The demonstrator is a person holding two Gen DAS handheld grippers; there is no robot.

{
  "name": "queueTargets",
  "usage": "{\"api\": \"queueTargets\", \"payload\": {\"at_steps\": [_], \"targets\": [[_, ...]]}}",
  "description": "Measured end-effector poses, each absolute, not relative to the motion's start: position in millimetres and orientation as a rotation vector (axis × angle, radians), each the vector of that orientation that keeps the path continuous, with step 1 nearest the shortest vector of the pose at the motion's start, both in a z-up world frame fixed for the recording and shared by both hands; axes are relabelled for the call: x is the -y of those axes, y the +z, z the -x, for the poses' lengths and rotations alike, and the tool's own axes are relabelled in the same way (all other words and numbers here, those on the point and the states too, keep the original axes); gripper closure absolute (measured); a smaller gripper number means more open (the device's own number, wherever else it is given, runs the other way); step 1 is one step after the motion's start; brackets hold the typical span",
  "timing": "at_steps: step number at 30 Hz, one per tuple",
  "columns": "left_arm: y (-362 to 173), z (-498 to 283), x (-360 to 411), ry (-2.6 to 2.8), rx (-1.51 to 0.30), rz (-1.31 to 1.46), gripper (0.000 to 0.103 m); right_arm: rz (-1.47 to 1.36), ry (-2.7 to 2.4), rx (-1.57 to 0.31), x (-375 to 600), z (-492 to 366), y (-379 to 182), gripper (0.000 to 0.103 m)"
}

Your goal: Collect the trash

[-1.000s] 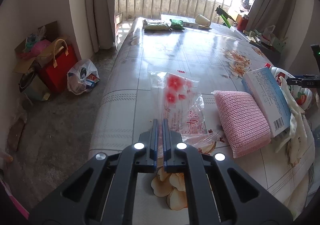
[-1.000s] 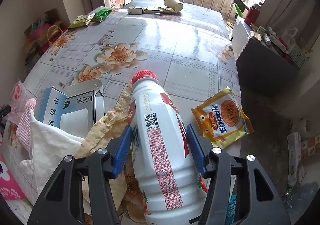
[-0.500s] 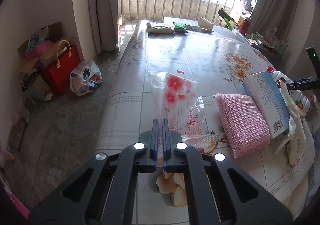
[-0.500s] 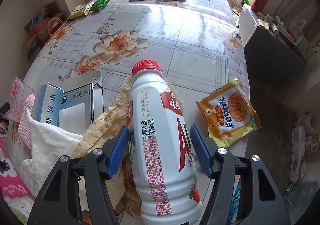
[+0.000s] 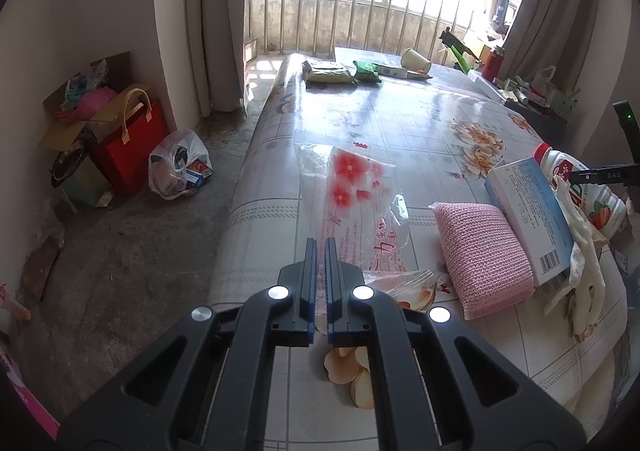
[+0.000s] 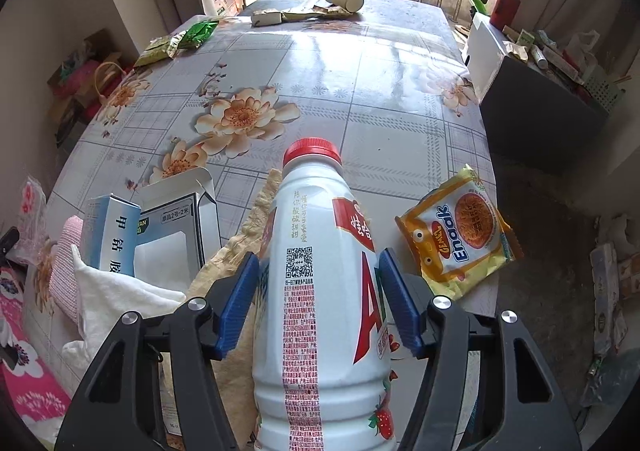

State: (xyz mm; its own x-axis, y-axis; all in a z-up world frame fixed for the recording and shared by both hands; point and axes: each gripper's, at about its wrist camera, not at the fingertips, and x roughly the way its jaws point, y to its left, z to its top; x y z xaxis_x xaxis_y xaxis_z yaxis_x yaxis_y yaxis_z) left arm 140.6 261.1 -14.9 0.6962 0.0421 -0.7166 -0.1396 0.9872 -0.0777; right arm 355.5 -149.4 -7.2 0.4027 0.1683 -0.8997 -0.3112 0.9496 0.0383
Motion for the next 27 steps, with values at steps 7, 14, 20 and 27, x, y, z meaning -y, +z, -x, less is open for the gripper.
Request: {"api": "queueTargets", "payload": {"at_steps": [7,14,20,27], "targets": [[5,-131,-254,0.077,-0.743,0.130,0.101,0.038,0.287,-1.044,174,-330,19,0.043],[34,-128,-229,-0.003,-0.684,0.097,0.101,-0.065,0.261,-0.946,210,-289,51,0.043],[58,-131,-185,-0.117,-0.646,0.047,0.101,-0.167,0.198,-0.844,259,-230,79,0.043],[77,-146,-92,-0.349,-0.614,-0.044,0.101,-0.292,0.000,-0.745,346,-143,96,0.043]]}}
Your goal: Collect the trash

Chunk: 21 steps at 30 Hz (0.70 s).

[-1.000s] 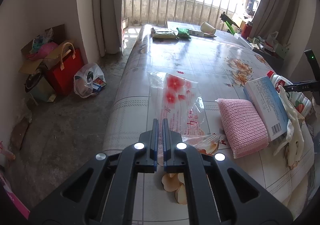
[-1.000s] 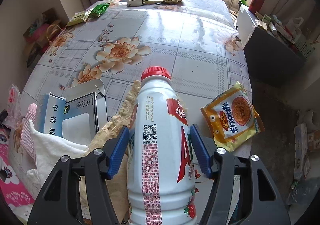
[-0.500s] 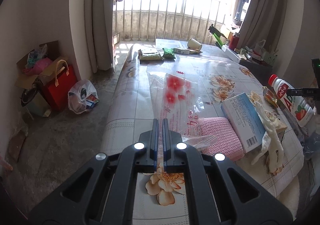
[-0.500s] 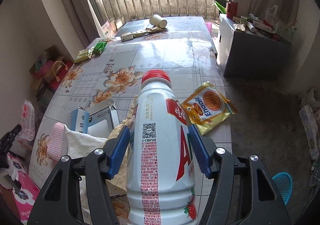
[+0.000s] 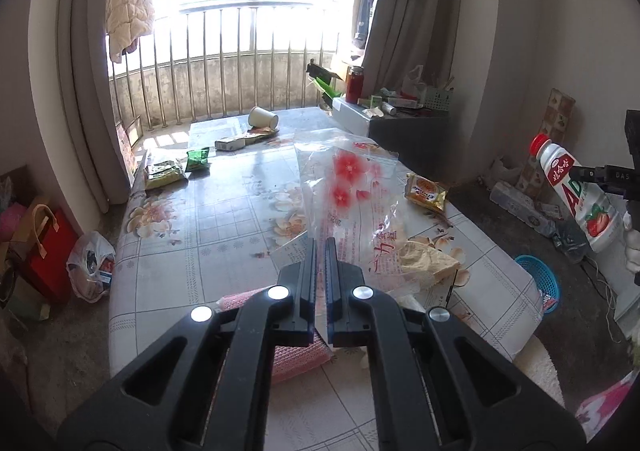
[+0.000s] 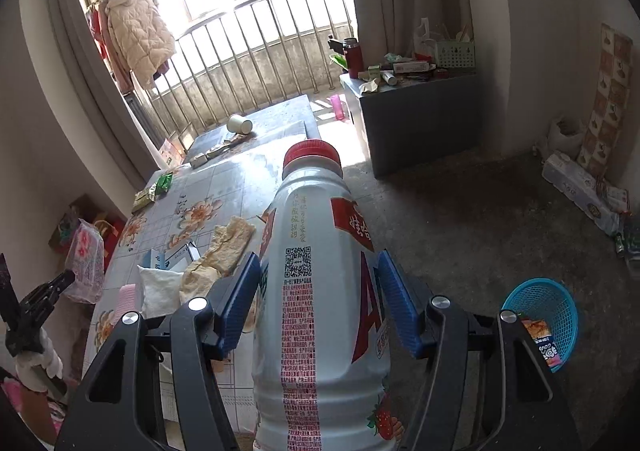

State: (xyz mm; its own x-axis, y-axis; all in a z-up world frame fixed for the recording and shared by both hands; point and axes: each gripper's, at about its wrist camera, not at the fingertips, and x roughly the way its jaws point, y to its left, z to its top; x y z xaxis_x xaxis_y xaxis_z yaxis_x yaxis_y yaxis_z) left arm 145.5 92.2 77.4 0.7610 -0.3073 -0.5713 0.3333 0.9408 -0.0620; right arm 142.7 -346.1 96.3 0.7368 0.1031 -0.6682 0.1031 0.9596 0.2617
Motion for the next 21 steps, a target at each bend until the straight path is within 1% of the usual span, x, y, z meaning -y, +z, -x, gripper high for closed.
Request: {"api": "queueTargets", "payload": {"at_steps": [6,10,12,16,21], "targets": [[89,-163,16,-0.616,-0.636,-0.097,0.101,-0.400,-0.250,-0.721,431,-61,84,0.043],[92,-171,101,-0.803,-0.684,-0.150,0.101,-0.495,-0.380,-0.721,479,-14,58,0.043],[86,-172,151,-0.887,-0.736,-0.190,0.101,-0.549,-0.430,-0.726,499,4,42,0.043],[67,-181,258,-1.027,-0.883,-0.276,0.100,-0.676,-0.492,-0.757,532,25,-1,0.043],[8,-188,386,-1.092,-1.075,-0.400,0.100,-0.870,-0.516,-0.792,577,27,-67,0.043]]}}
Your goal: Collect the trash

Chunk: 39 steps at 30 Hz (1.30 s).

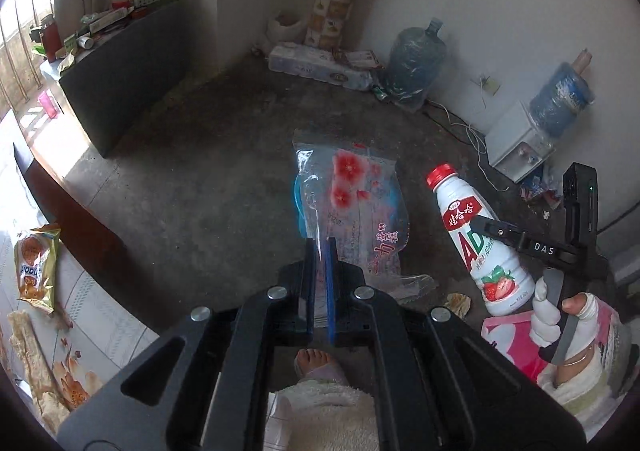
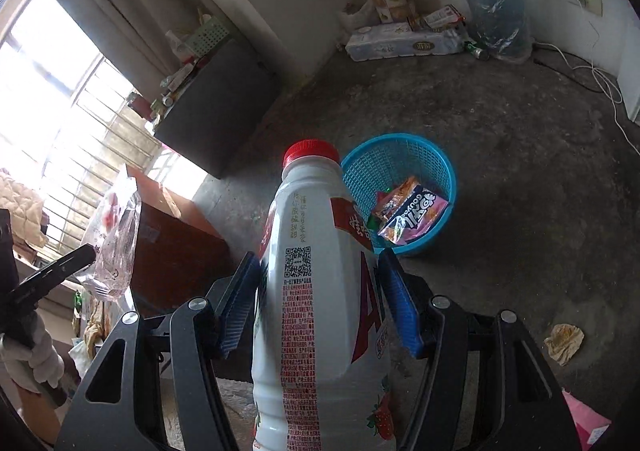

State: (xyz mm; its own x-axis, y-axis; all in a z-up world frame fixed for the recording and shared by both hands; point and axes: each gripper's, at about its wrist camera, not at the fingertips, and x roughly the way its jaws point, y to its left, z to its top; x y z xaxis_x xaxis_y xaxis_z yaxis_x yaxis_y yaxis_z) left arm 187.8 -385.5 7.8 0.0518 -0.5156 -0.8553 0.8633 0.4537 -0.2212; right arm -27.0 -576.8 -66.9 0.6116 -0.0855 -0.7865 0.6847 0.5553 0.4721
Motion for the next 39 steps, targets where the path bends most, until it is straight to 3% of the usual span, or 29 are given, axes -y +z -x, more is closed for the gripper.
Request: {"api": "queueTargets", "payload": {"at_steps": [9,10,13,16,18,27,39], "targets": [[-122,-210,544,-1.051,-1.272,-0.547,0.095,-1.139,-0.540,-0.833,672,-15,-172,0.042],[-132,-213,557,-1.046,-1.276,-0.540,0.091,-1.158,-0.544,-0.838,686,-24,-183,0.042],[-162,-223,589,-1.022,-1.278,-0.499,0.058,-1.231,-0.551,-0.835,723,-45,-219,0.037],[-178,-228,598,-0.967,-1.271,-0.481,0.049,-1.238,-0.620,-0.858,741,-52,-245,0.037],[-183,-231,598,-0.956,-1.310,-0.455,0.049,-1.231,-0.642,-0.857,740,-50,-252,0.037],[-140,-224,539,-1.003,-1.259,-0.460,0.049,-1.141,-0.634,-0.834,696,-9,-220,0.037],[-5,-169,381,-1.063,-1.065,-0.288,0.043,-1.003,-0.527,-0.749,612,38,-117,0.036]]}}
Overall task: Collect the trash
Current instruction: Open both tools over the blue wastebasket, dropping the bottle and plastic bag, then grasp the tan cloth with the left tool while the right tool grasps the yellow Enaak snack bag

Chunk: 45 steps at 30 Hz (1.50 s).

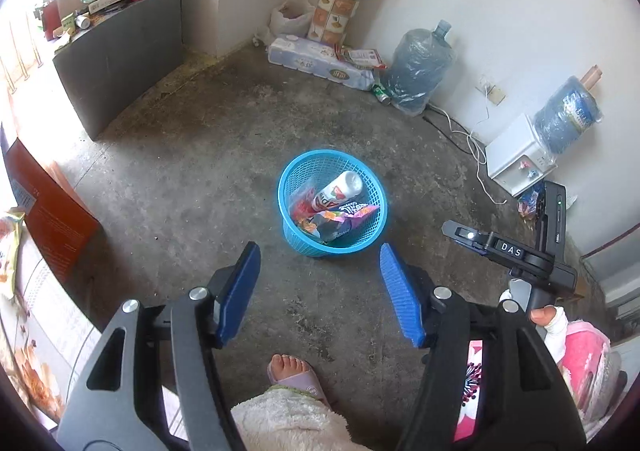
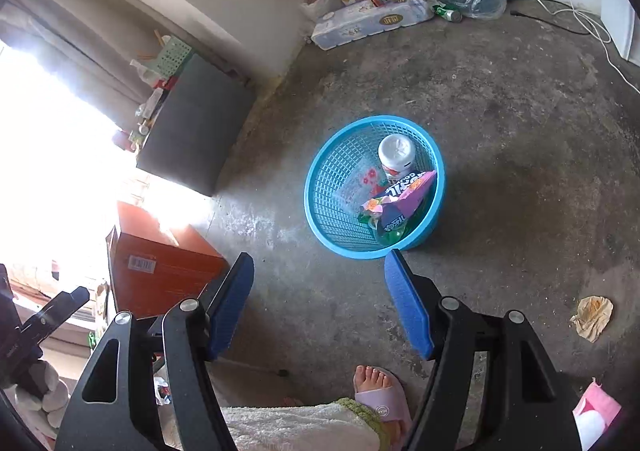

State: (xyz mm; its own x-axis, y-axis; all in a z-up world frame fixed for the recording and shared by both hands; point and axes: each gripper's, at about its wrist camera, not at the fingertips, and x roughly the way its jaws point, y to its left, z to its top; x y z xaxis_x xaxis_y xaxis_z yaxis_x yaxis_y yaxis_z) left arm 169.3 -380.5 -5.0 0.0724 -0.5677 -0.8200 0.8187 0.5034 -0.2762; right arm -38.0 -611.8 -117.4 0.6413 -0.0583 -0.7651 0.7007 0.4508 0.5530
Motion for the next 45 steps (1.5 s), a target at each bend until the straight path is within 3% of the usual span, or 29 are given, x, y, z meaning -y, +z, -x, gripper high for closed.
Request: {"api": "queueTargets", "payload": {"at_steps": [13,25,36,45], "targets": [[50,-146,163,-0.825,-0.834,-0.086,0.038,-0.765,-0.240,-0.813,496,-18,-29,0.029],[49,-136,-10,-0.630,-0.688,0.017,0.030,-0.665,0.019,-0.903,382,-125,7,0.029],[46,-207,-18,-0.640,-0.799,-0.117,0.029,-0.678,0.173,-0.999,315,-243,-9,0.029],[7,-325,35,-0.640,-1.154,-0.137,0.029,-0.791,0.138,-1.050,335,-339,-50,0.029]]}}
